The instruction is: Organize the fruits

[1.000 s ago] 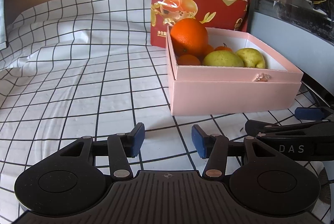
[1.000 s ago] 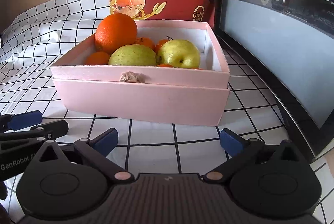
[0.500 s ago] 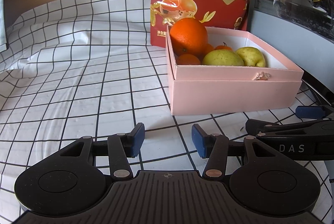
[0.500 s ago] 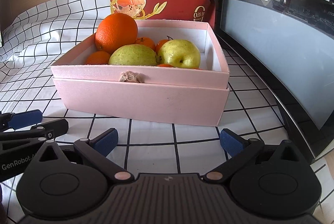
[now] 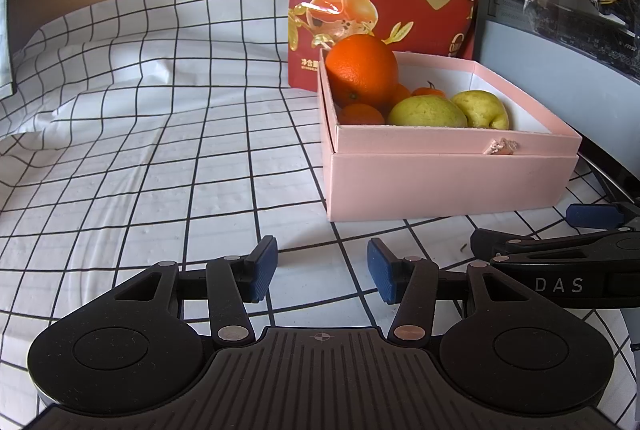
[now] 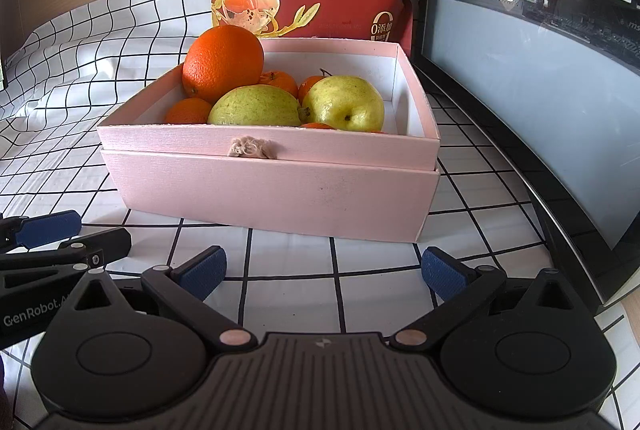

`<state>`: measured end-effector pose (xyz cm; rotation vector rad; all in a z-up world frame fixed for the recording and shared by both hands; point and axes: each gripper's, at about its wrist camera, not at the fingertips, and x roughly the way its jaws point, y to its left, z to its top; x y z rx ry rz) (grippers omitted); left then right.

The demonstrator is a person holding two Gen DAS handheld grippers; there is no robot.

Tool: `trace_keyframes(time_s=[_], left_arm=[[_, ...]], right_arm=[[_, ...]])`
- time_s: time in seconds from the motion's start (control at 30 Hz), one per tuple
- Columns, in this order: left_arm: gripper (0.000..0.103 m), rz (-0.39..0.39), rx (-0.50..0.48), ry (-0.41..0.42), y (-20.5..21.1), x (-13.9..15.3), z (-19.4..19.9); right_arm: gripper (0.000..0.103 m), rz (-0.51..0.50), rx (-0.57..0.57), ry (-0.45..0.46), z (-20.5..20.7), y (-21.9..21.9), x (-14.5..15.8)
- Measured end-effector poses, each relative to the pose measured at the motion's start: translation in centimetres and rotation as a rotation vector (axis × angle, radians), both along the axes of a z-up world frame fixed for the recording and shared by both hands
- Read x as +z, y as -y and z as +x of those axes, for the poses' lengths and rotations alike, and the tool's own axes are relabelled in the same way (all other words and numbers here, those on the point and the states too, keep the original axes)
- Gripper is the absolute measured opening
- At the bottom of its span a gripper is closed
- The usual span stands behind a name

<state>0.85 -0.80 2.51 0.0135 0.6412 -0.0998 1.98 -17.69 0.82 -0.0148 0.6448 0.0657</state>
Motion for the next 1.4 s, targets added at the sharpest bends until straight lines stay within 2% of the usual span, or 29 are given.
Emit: trace_keyframes(time_s=[1.1,1.27,1.4], left_arm=[[0.054,-0.009,-0.001,0.0,-0.06,0.06,-0.06],[0.05,-0.007,0.012,0.002,-0.15,0.06,-0.12],[0.05,0.014,0.014,0.003,0.1,0.05,-0.11]], right_arm=[[0.103,0.0,0.0,0.0,0.0,0.02,-0.02],[0.103,0.0,0.0,0.0,0.01,0.03,-0.02],[0.103,0.0,0.001,0.0,0.01,0.03,-0.02]])
